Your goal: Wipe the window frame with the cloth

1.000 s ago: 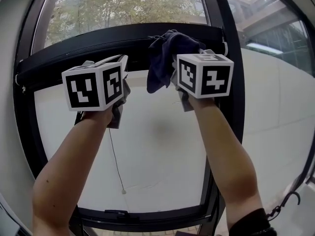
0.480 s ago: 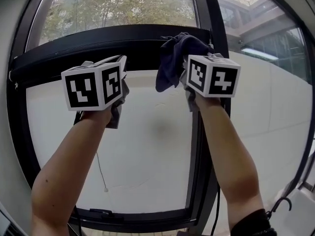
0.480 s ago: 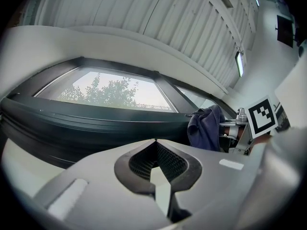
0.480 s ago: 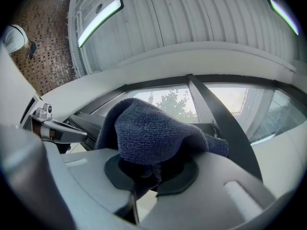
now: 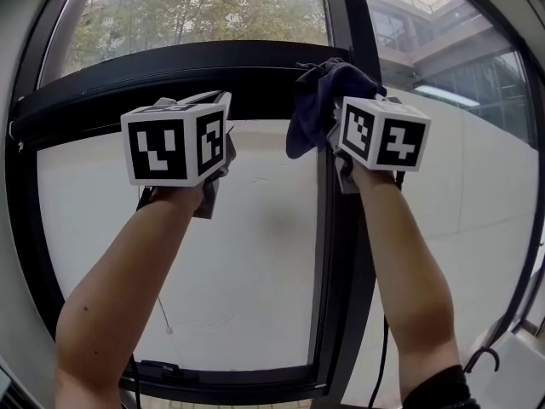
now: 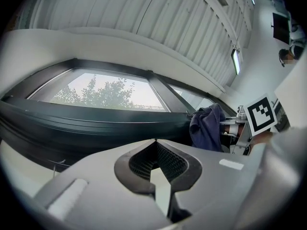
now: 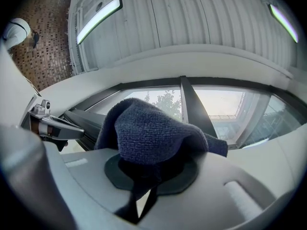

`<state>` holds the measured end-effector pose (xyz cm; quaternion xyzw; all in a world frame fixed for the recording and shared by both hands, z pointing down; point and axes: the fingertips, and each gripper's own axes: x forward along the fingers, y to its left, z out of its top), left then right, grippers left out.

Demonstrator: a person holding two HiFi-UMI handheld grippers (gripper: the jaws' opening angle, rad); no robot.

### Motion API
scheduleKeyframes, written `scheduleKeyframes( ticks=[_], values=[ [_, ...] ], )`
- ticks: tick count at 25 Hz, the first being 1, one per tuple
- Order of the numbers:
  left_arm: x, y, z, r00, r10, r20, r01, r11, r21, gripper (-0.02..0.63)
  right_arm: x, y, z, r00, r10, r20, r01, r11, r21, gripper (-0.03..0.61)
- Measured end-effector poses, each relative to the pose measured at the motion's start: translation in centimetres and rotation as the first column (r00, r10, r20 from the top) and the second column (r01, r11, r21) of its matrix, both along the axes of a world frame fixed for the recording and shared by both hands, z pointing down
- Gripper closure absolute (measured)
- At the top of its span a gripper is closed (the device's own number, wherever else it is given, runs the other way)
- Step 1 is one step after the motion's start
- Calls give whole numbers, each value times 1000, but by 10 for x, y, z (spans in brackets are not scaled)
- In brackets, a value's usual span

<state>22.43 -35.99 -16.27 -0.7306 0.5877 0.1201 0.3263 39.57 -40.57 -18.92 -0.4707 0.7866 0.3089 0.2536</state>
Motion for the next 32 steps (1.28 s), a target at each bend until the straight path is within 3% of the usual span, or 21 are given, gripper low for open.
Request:
scheduleKeyframes(
  ticks=[13, 18, 25, 32],
  values=[
    [34, -13, -2, 997, 72, 32, -72, 997, -14, 620, 11, -1, 5, 1000, 13, 1, -13, 1000, -28, 531],
    [43, -12, -6, 996, 74, 50, -75, 997, 15, 620, 16, 3, 10, 1000, 14, 10, -14, 999, -30, 531],
    [60, -26, 22, 990, 123, 64, -120, 992, -49, 620, 3, -23, 35, 996, 33, -77, -40, 995, -95, 531],
    [57, -51, 50, 985, 155, 79, -148, 985, -94, 620, 0, -28, 43, 990, 98, -97, -106, 991, -78, 531]
  ],
)
